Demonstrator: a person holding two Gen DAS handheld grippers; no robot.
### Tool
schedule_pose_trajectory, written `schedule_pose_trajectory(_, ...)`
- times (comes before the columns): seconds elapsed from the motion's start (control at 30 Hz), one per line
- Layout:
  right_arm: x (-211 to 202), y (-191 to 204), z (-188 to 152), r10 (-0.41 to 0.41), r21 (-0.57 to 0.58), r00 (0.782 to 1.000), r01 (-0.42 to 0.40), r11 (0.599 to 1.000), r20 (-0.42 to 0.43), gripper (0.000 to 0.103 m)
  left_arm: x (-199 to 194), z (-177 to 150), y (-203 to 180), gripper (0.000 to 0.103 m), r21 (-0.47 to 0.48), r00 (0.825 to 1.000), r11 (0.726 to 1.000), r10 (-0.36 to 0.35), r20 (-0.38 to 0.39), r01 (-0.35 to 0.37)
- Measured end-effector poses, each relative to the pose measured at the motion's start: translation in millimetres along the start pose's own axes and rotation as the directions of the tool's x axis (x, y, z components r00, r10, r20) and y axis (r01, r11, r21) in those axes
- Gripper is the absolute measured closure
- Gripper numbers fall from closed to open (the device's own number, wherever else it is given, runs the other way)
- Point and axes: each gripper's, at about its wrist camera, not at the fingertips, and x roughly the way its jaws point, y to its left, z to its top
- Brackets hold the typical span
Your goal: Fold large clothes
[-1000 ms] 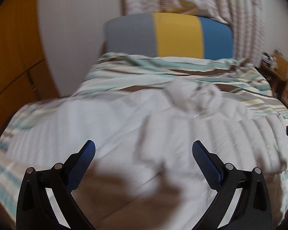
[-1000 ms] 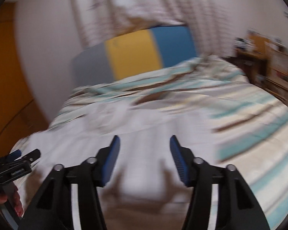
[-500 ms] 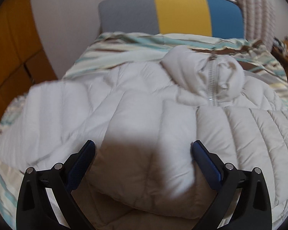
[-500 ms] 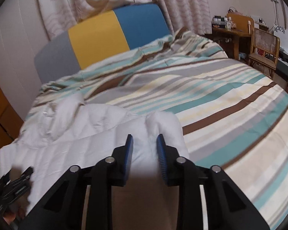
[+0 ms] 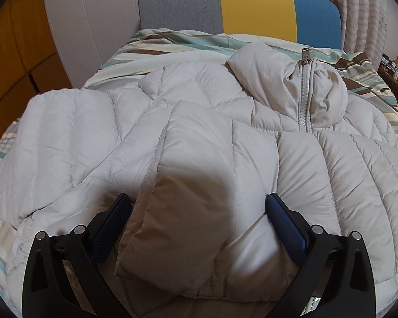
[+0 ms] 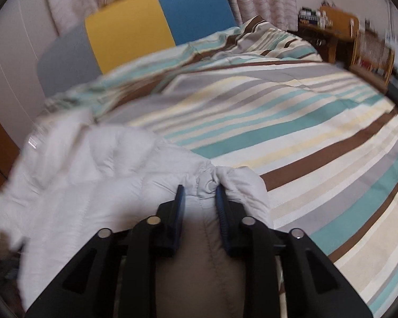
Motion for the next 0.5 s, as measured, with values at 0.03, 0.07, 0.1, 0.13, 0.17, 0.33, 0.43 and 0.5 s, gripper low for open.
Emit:
schedule_pose_trajectory(0.03,-11,-6,0,0.032,0.036,0.999,-0.033,0.999,0.022,0.067,0,0,1,0.003,-0.004,1.0,1.0,-0.006,-0.001,0.006)
schedule_pose_trajectory(0.07,-23,-10,0,0.047,0.067,0.998,-0.05,0.997,0.046,0.066,0,0,1,0.003,-0.006,1.0,1.0,-0.008,0.0,0.008)
schedule_pose_trajectory(0.1,-40,-14,-4,0.049,0.089,0.997,-0.055,0.995,0.067,0.065,1,0,1,0.003,-0.005,1.0,1.0,-0.008,0.0,0.008)
schedule_pose_trajectory(0.13,-52,-15,-6,0.042,0.095,0.996,-0.049,0.994,0.079,0.065,1,0,1,0.003,-0.005,1.0,1.0,-0.007,0.0,0.007)
schedule_pose_trajectory(0.17,-63,-16,-12,0.024,0.094,0.996,-0.032,0.995,0.085,0.065,1,0,2,0.003,-0.005,1.0,1.0,-0.007,0.001,0.007)
schedule_pose_trajectory(0.33,-80,-13,-40,-0.064,0.043,0.998,0.063,0.997,0.02,0.068,0,1,5,0.003,-0.012,1.0,1.0,-0.018,0.005,0.018)
schedule_pose_trajectory(0.43,-68,-16,-46,-0.097,0.035,0.995,0.097,0.995,-0.012,0.067,-2,-1,8,0.003,-0.019,1.0,1.0,-0.025,0.013,0.025)
schedule_pose_trajectory(0.5,-56,-15,-50,-0.11,0.006,0.993,0.11,0.994,-0.035,0.066,-2,-2,9,0.003,-0.025,0.999,0.999,-0.029,0.017,0.029)
